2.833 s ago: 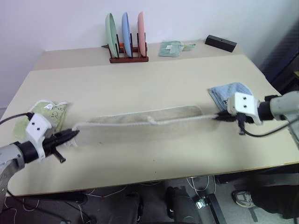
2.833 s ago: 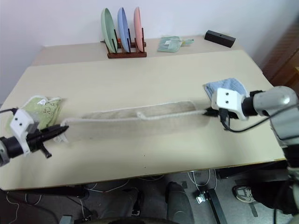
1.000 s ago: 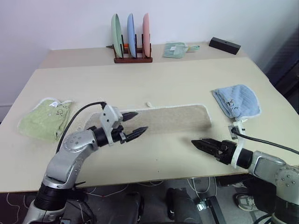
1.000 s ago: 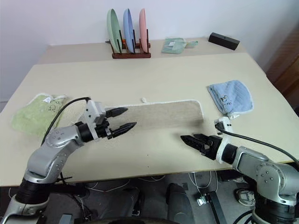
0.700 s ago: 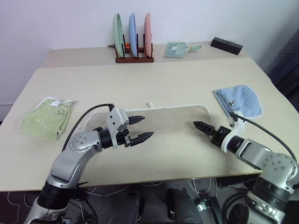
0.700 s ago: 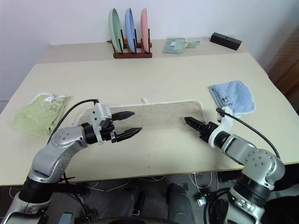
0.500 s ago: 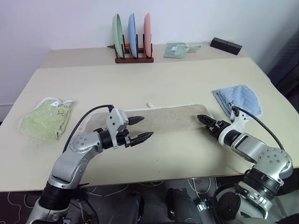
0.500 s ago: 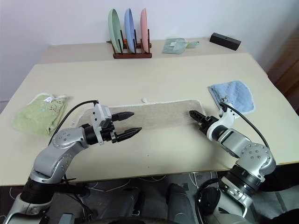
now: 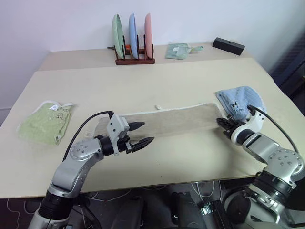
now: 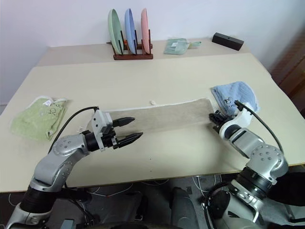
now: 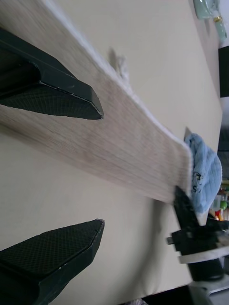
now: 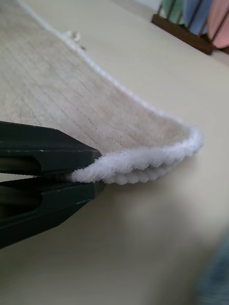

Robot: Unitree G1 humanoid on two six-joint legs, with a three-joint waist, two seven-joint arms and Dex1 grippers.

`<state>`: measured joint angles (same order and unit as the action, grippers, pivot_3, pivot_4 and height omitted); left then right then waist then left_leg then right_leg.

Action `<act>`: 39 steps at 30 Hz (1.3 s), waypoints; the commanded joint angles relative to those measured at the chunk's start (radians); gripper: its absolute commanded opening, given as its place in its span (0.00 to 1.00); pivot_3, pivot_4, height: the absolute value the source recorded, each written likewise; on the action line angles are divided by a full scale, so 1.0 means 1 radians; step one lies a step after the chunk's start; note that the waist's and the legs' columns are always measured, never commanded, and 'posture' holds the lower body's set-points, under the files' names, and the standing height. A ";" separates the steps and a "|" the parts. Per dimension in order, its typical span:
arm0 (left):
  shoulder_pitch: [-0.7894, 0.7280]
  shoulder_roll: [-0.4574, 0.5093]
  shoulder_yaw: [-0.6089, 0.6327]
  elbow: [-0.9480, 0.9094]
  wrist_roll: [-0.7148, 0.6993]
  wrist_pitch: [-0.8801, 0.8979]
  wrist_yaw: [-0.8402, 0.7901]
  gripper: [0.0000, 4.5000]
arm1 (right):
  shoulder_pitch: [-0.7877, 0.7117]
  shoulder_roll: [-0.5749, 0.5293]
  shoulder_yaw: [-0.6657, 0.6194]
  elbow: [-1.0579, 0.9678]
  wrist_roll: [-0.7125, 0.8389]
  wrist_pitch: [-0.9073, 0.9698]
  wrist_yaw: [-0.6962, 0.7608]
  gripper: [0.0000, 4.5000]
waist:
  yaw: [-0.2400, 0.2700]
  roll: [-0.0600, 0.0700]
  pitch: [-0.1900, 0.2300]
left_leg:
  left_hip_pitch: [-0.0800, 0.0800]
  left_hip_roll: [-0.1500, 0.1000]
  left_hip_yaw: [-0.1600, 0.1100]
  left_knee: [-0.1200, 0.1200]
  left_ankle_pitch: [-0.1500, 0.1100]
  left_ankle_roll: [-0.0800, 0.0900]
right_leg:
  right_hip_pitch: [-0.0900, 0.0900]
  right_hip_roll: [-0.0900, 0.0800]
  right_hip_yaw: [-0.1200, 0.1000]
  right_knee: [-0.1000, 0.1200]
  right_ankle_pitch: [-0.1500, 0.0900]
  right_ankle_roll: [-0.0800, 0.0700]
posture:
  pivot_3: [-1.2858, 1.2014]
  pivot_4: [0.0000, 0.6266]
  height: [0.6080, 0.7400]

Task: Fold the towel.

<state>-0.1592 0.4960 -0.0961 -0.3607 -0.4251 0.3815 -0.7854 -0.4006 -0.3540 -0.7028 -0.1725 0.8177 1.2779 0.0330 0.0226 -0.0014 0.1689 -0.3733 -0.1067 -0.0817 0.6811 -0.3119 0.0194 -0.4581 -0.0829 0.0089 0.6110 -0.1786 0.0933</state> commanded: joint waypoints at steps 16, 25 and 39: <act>-0.014 -0.016 0.009 -0.008 0.018 -0.029 0.026 0.76 | -0.096 -0.393 0.980 -0.107 -0.553 -0.591 0.633 0.00 | -0.015 -0.002 0.000 | 0.000 0.001 0.000 0.000 0.001 -0.003 | 0.000 -0.001 0.000 -0.002 -0.001 0.002 | 0.52 0.24 1.00; 0.007 -0.012 0.011 -0.036 0.017 -0.016 0.050 0.76 | -0.086 -0.369 1.033 -0.099 -0.638 -0.633 0.694 0.00 | -0.009 -0.002 0.000 | -0.001 0.000 0.000 0.000 0.001 -0.004 | 0.000 -0.001 0.001 -0.003 -0.001 0.002 | 0.52 0.24 1.00; 0.065 -0.002 0.056 -0.086 -0.015 0.051 0.089 0.76 | -0.048 -0.388 0.729 -0.132 -0.429 -0.636 0.837 0.61 | -0.010 -0.002 0.000 | 0.000 0.001 0.000 0.000 -0.002 0.001 | 0.000 -0.001 0.000 -0.004 -0.001 0.002 | 0.52 0.24 1.00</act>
<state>-0.1116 0.4917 -0.0752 -0.3957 -0.4181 0.4140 -0.7177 -0.4022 -0.7831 0.1213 -0.3630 0.3528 0.6334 0.9223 0.0128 -0.0036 0.1691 -0.3737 -0.1061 -0.0820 0.6811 -0.3136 0.0203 -0.4575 -0.0836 0.0094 0.6074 -0.1797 0.0954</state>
